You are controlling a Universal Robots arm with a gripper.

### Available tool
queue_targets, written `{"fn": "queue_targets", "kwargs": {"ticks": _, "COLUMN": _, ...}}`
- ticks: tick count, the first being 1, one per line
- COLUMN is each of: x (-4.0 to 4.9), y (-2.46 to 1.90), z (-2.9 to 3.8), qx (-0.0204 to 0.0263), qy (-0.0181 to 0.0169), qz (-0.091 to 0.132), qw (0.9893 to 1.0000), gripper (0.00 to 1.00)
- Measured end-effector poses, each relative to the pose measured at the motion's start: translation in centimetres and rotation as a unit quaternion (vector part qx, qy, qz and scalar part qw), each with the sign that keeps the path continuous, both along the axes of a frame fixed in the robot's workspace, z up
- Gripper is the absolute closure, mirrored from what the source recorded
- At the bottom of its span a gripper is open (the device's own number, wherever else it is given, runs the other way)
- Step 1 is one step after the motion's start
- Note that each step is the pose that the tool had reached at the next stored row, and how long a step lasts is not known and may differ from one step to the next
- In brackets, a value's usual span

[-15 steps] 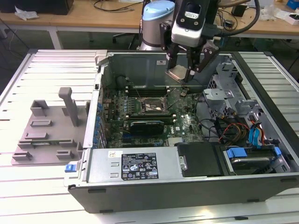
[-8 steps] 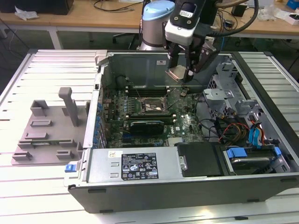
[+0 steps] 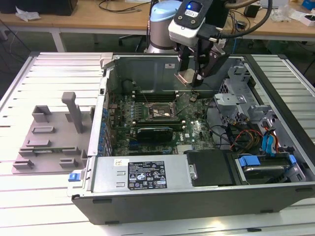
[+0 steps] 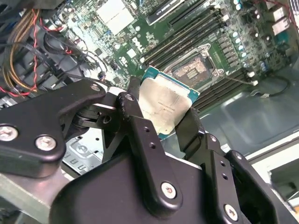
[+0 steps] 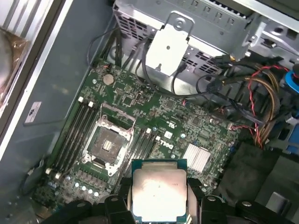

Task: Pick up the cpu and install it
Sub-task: 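Place the cpu into insertion slot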

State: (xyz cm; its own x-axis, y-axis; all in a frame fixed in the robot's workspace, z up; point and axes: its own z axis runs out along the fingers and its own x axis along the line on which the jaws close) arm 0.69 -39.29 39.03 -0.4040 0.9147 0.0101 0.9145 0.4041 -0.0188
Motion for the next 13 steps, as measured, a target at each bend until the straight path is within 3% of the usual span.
{"fn": "queue_targets", "kwargs": {"ticks": 5, "x": 0.0, "y": 0.0, "z": 0.0, "qx": -0.0003, "qy": 0.0, "qz": -0.049, "qw": 0.9988, "gripper": 0.45}}
{"fn": "queue_targets", "kwargs": {"ticks": 8, "x": 0.0, "y": 0.0, "z": -0.01, "qx": -0.0005, "qy": 0.0, "qz": -0.078, "qw": 0.997, "gripper": 0.45}}
{"fn": "queue_targets", "kwargs": {"ticks": 10, "x": 0.0, "y": 0.0, "z": -0.01, "qx": -0.0008, "qy": 0.0, "qz": -0.105, "qw": 0.9945, "gripper": 0.45}}
{"fn": "queue_targets", "kwargs": {"ticks": 13, "x": 0.0, "y": 0.0, "z": -0.01, "qx": -0.0014, "qy": 0.0, "qz": -0.127, "qw": 0.9919, "gripper": 0.45}}
